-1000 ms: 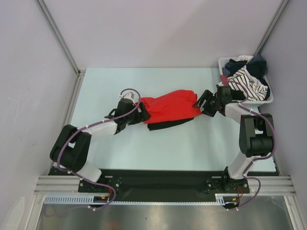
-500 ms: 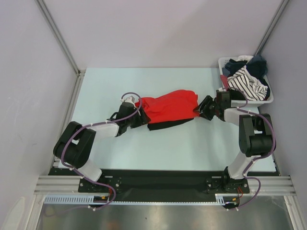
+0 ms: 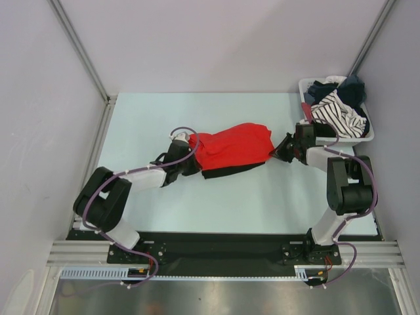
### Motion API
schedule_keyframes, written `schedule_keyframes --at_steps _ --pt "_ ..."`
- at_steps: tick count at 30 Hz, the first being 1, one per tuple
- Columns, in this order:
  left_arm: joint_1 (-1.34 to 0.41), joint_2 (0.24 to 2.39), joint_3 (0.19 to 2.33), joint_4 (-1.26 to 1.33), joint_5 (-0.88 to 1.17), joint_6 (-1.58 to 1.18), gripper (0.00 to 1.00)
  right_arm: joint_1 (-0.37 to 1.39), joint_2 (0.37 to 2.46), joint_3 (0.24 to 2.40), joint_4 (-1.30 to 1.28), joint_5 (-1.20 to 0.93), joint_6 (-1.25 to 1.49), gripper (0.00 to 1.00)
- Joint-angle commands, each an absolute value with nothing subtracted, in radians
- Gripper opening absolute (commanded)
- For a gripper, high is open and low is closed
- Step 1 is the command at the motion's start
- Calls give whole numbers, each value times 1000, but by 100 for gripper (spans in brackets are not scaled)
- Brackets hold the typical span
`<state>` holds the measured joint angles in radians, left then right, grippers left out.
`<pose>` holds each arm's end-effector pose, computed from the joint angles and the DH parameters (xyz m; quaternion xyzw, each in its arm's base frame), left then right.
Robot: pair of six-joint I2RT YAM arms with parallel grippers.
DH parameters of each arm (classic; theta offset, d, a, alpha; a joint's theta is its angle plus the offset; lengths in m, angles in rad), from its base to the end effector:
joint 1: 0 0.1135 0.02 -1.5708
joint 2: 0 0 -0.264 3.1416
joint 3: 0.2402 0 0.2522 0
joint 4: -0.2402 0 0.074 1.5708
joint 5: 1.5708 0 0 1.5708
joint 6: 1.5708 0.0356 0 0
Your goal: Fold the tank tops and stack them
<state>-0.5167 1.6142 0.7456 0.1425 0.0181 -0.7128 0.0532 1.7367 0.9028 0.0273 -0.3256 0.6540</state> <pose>0.2757 -0.1574 0.1562 -0.0856 0.9081 -0.2432 0.3301 0.3461 0.0298 0.1550 0.2132 0.8925 0.2685 0.2931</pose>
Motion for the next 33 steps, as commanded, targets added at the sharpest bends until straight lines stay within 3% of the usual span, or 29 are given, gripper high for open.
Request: schedule_keyframes --at_steps 1,21,23,25,26,29,30,33 --pt "-535 1511 785 61 -69 -680 0 64 1652 968 -95 -207 592 0" --pt "-687 1328 723 -80 -86 -752 1 63 1506 950 -219 -120 555 0" --pt "-703 1335 700 -86 -100 -762 3 60 1529 940 -216 -123 552 12" --pt "-706 1339 672 -89 -104 -781 11 51 1551 930 -213 -133 554 21" --pt "-713 1333 661 -92 -123 -788 18 52 1558 925 -210 -132 555 38" --pt "-722 1278 624 -110 -156 -807 53 51 1537 905 -193 -98 563 59" --pt "-723 1260 618 -124 -191 -811 65 52 1517 905 -190 -86 561 61" --pt "-723 1191 641 -202 -254 -790 72 55 1493 936 -193 -98 557 61"
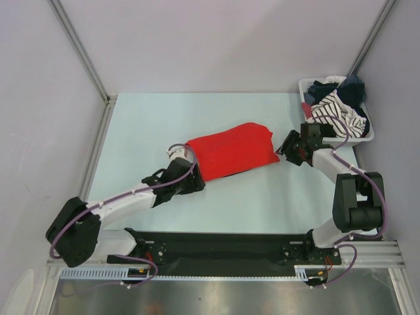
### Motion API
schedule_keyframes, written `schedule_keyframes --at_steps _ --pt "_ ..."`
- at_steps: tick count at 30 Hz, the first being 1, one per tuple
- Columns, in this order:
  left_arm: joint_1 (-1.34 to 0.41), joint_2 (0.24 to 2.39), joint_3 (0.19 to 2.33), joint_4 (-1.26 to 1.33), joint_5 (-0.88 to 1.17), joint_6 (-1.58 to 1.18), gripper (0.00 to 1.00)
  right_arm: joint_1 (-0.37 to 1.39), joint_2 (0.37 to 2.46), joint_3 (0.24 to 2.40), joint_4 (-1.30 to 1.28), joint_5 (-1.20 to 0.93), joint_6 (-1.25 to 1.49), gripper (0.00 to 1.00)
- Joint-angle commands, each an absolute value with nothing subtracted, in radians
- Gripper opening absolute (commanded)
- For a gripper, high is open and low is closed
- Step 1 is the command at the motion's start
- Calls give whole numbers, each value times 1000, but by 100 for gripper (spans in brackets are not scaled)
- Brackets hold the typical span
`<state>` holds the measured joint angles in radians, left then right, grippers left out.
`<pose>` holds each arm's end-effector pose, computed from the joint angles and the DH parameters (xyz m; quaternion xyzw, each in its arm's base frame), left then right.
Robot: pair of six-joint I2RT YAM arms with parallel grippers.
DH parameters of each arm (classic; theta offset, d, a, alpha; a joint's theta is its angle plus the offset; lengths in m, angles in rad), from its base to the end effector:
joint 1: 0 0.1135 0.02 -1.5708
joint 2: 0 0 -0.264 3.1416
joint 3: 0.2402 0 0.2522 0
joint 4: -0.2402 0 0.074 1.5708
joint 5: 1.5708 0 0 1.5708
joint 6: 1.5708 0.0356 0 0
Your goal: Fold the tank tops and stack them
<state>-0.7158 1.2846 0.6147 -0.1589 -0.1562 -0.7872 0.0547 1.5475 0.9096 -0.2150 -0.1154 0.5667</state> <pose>0.1912 -0.1589 0.1812 -0.0614 0.9275 -0.1936 0.3137 0.3176 0.0215 0.1974 0.2171 0.9094 0.1586 0.3174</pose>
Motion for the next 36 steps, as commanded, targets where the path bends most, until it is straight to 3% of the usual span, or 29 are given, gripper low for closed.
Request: schedule_keyframes --at_steps 1,2,4,8,13,18,24,29,30,33,34,36 --pt "-721 1180 679 -245 -270 -779 72 58 1486 943 -187 -113 554 57" --pt "-721 1172 705 -267 -285 -770 73 61 1480 956 -175 -132 551 48" --pt "-715 1180 796 -284 -282 -735 73 90 1470 962 -128 -181 554 44" --pt "-703 1278 943 -201 -169 -689 68 150 1540 1038 -65 -322 569 27" --pt "-683 1467 1087 -79 -88 -696 53 215 1660 1126 112 -485 643 11" --pt "-562 1644 1010 188 132 -819 41 181 1842 1108 419 -613 793 0" --pt "-514 1769 845 325 91 -860 38 85 2089 1091 685 -657 980 0" --pt "-422 1706 684 339 3 -858 37 26 2066 1077 583 -612 913 0" --pt "-416 1648 672 310 -53 -830 44 22 2045 1069 545 -598 888 2" --pt "-423 1501 660 231 -109 -750 70 20 1939 1052 404 -539 779 28" --pt "-437 1465 661 207 -150 -736 74 18 1875 1040 381 -522 758 46" --pt "-452 1395 661 132 -184 -701 83 21 1807 1002 285 -451 704 60"
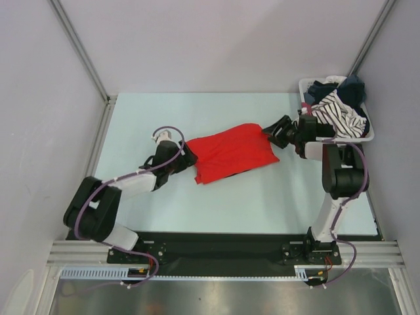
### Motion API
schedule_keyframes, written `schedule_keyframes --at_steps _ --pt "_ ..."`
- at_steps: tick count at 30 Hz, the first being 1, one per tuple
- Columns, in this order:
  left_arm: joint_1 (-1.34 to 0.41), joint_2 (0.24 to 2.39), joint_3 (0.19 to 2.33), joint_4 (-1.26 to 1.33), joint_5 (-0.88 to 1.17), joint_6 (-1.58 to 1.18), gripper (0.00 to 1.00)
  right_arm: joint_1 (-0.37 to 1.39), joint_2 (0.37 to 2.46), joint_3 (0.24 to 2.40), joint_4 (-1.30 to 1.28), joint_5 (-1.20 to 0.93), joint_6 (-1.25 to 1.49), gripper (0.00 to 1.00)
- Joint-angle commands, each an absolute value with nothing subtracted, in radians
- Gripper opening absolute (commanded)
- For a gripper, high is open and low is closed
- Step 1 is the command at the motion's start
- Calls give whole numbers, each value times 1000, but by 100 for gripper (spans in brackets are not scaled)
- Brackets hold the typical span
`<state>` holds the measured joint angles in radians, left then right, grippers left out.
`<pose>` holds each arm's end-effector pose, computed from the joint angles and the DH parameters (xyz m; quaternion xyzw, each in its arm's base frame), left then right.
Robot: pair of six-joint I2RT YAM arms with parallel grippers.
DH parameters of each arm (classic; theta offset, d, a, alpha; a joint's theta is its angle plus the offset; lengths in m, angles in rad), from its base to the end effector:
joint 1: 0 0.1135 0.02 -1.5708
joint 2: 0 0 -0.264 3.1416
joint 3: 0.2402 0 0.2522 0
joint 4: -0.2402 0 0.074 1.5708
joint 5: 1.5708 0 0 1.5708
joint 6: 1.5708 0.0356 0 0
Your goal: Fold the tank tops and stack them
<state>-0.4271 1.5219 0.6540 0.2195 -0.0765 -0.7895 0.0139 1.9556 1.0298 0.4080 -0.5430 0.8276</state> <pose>0.2728 -0.1212 0.1629 -0.1780 0.8771 -0.2260 0.3845 0.4048 0.0240 0.1468 0.2058 0.8182 0.4094 0.3472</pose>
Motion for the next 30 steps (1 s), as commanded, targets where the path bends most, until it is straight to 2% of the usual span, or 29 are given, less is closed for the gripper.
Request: schedule_keyframes --at_steps 1,3,5,6,7,10,14,18,20,24,30 --pt "-460 1340 661 111 -202 -695 85 32 1775 994 226 -412 684 66" --pt "-463 1289 657 49 -204 -684 86 49 1677 973 88 -280 649 66" --pt "-465 1217 634 28 -196 -683 86 67 1576 913 25 -163 634 58" --pt "-466 1195 623 20 -190 -684 86 71 1550 882 -1 -138 638 52" --pt "-471 1169 598 17 -184 -687 86 71 1520 840 -35 -124 649 38" --pt "-483 1100 574 -20 -169 -692 86 72 1463 808 -139 -69 632 24" --pt "-495 1025 560 -64 -175 -686 86 103 1433 770 -241 -5 607 20" --pt "-497 954 551 -97 -181 -686 87 171 1439 709 -193 34 635 20" --pt "-497 942 554 -106 -176 -687 87 199 1506 713 -172 47 652 19" --pt "-495 913 571 -147 -161 -687 88 242 1670 799 -121 60 680 19" --pt "-489 825 572 -215 -164 -677 89 343 1955 1158 -173 120 715 20"
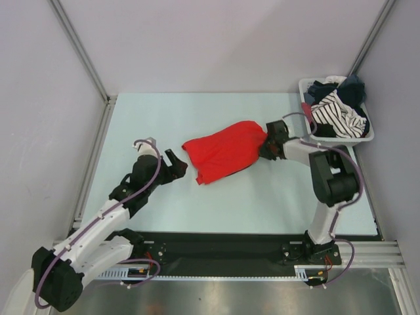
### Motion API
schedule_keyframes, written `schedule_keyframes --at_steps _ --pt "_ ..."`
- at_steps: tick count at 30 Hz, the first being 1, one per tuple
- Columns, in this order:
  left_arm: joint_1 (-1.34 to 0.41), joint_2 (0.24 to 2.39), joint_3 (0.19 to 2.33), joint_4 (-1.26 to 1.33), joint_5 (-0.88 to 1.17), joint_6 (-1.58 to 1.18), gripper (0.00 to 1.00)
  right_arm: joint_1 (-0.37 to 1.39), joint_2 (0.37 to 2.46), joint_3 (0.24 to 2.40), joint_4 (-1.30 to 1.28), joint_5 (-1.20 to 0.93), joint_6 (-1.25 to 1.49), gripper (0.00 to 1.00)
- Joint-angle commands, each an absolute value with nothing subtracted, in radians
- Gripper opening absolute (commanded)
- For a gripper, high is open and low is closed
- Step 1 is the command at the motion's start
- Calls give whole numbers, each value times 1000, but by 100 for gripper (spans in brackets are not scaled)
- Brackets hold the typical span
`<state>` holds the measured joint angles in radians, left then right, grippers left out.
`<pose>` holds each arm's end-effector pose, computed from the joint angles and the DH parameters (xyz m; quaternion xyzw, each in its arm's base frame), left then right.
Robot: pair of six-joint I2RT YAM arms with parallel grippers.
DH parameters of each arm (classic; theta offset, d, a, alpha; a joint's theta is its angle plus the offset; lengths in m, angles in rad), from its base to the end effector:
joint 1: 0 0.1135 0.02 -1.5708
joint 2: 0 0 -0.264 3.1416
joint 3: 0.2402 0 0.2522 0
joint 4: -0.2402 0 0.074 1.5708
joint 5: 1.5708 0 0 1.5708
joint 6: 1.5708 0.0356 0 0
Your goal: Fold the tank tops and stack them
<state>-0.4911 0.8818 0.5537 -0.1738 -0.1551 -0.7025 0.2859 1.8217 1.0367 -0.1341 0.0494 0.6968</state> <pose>0.1782 -0.0890 0.2426 -0.1298 0.8490 -0.2303 0.4575 0.3533 0.1020 0.1514 0.2010 0.9256 0.1304 0.2932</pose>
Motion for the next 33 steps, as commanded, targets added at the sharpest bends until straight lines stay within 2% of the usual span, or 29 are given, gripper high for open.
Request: schedule_keyframes --at_steps 1,4,9,12,14,17,23,28,30,32,33 --pt "-482 812 572 -224 -166 -675 89 391 2001 1290 -193 127 718 20" --pt "-460 761 577 -267 -173 -664 89 466 2196 1484 -236 81 727 22" --pt "-453 672 629 -382 -248 -624 90 662 2512 1941 -307 -20 770 25" --pt "-448 649 664 -445 -303 -600 93 715 2583 2101 -339 -52 831 27" --pt "-442 647 680 -466 -310 -591 94 713 2568 2089 -295 -43 861 31" --pt "-440 647 680 -477 -301 -595 93 690 2458 1947 -203 -28 865 38" --pt "-440 710 641 -394 -217 -604 93 643 2208 1550 -95 -11 773 45" --pt "-480 798 669 -376 -213 -597 91 594 1864 1183 52 -25 660 57" --pt "-491 769 654 -342 -210 -585 93 584 1690 1019 83 -2 579 62" --pt "-491 738 605 -292 -204 -575 100 584 1571 913 81 78 531 70" --pt "-491 721 583 -270 -189 -571 100 584 1499 819 81 99 505 74"
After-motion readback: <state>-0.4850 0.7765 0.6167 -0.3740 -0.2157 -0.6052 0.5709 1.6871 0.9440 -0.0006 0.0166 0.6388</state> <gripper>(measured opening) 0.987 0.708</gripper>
